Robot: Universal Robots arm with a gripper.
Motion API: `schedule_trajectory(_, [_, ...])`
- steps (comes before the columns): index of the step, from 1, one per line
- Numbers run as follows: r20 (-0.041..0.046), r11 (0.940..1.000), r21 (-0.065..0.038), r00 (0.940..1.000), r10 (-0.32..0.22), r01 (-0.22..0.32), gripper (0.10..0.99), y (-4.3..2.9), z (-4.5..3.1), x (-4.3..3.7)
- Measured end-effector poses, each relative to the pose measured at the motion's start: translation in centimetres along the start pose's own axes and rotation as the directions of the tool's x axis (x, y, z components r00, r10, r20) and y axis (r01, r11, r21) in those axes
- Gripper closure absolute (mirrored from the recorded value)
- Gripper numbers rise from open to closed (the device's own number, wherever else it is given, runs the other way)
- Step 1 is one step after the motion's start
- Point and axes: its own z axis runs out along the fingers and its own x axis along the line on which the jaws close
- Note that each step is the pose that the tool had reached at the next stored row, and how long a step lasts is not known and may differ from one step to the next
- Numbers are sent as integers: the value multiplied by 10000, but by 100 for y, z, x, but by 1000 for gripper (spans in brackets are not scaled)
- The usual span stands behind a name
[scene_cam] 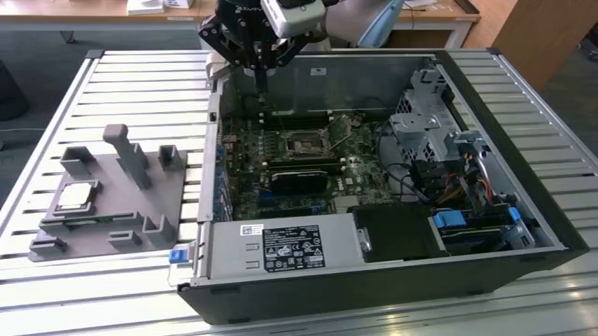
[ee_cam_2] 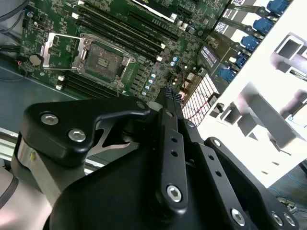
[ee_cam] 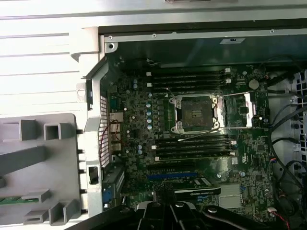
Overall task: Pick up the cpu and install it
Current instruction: 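Reach for the cpu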
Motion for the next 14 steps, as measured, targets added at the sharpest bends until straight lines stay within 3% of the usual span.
schedule_trajectory(6, [1,10000,-1,10000,0,0,980,-9,3,108])
schedule_trajectory(14, [-4,10000,0,10000,0,0,980,-12,22,146])
